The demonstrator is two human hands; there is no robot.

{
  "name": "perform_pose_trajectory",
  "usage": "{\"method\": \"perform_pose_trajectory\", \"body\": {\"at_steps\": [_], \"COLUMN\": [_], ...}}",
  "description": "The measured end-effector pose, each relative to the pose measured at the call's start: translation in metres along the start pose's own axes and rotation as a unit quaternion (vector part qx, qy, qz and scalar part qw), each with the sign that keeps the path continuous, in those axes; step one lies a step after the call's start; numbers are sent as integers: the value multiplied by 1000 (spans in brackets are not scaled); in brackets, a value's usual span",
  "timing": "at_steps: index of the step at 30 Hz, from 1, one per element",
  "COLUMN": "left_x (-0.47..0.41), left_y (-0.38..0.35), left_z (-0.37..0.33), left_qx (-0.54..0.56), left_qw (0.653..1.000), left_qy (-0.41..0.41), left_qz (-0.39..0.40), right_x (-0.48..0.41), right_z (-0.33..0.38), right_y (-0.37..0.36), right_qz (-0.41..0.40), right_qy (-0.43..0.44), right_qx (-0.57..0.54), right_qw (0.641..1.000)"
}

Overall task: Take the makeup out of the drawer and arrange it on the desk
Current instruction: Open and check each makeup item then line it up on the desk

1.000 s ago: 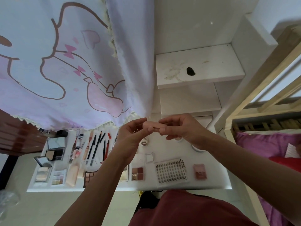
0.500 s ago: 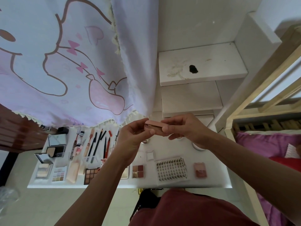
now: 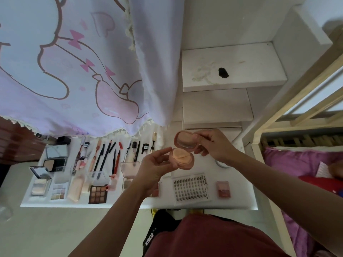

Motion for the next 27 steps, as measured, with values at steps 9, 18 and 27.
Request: {"method": "perform_pose_trajectory", "body": {"at_steps": [9, 18, 27], "left_x": [-20, -61, -91], "left_y": [-9, -9, -15], "left_z": [75, 110, 109], "left_qx": [-11, -24, -120], "left_qw": [995, 979, 969], "left_qy": [85, 160, 185], "left_qz": [-53, -122, -112], "right_x": [-22, -59, -80], "right_z": [-61, -94, -104], "right_y": [-6, -27, -41], "right_qz": [5, 14, -7], "right_qy": [-60, -48, -13], "right_qx": [84, 187, 273], "right_qw": [995, 981, 962]}}
Point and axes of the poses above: each hand's wrist, its own x-axis away from the middle knuckle, its own y-axis out of the back of the hand, z = x × y, the point moved 1 cm from there along -x, towards the middle knuckle, and after that the axes turned 1 degree about x, right-handed, at the moved point
